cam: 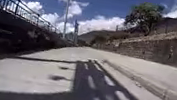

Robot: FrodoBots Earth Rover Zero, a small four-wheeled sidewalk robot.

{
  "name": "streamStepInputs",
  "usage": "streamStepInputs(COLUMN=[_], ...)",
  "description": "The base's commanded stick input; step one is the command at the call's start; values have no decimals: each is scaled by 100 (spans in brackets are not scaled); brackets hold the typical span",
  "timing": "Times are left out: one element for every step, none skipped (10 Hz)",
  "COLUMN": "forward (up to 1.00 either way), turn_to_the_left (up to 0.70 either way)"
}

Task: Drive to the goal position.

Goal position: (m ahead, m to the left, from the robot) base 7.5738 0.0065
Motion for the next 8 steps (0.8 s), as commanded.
streamStepInputs(forward=[100,100,100,100,100,100,100,100], turn_to_the_left=[-1,-1,-1,-1,-1,-1,4,13])
